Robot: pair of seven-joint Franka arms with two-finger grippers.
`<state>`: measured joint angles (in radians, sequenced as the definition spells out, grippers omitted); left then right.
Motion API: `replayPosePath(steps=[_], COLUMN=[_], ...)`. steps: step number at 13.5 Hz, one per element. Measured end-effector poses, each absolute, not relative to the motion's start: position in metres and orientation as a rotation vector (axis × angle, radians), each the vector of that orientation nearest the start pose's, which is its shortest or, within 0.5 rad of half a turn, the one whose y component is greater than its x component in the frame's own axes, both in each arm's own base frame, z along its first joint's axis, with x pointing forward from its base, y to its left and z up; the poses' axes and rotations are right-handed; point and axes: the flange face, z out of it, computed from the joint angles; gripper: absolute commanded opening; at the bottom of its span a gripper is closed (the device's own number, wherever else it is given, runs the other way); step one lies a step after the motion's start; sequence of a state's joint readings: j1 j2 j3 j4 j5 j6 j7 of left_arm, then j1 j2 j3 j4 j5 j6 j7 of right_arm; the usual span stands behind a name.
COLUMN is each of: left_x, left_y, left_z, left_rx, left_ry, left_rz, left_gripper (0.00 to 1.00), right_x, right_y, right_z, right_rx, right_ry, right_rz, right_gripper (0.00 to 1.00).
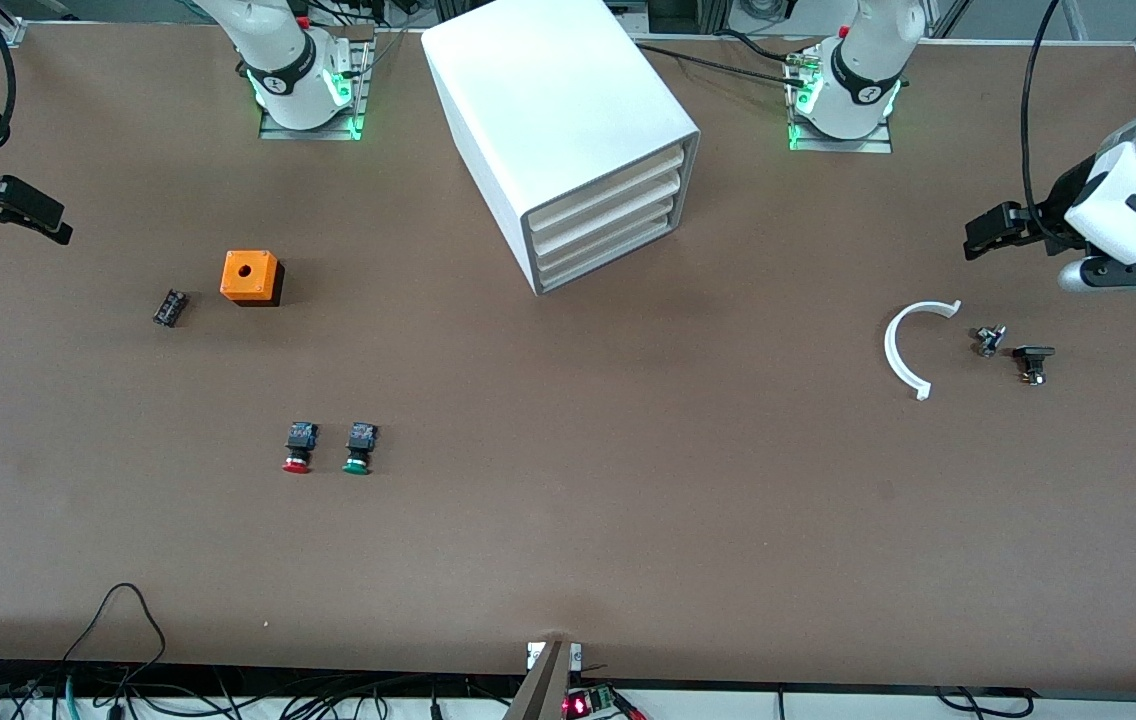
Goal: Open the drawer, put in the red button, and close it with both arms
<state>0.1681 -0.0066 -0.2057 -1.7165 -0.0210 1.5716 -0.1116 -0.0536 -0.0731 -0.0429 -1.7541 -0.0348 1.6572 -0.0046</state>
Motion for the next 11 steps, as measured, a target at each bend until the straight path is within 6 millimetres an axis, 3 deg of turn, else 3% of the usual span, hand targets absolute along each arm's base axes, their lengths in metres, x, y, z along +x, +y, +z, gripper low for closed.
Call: replayPosePath(steps=[3,6,9,11], left_x=[0.548,0.559,0.568,0.566], left_y=[-0.023,-0.033,-0.065,-0.092], left_z=[0.542,0.497,0.413,0.334], left_rx=[-3.155,-3.29,-3.471,-3.576], left_ry=[-0.122,-0.169,-0.279,-0.45], left_rz=[0.306,0.522,0.84,1.069], left_gripper=[1.0,1.0,1.0,1.0], right_x=[0.539,0.557,0.575,0.585], right_y=[-0.046,-0.042,-0.036,-0.025], right_z=[0.577,0.545,0.514,0.492], right_rx=[-3.166,-3.153,-3.15,-3.149], right_ry=[0.112,0.102,0.082,0.048], right_rz=[0.043,0.124,0.212,0.258], right_gripper=[1.0,1.0,1.0,1.0])
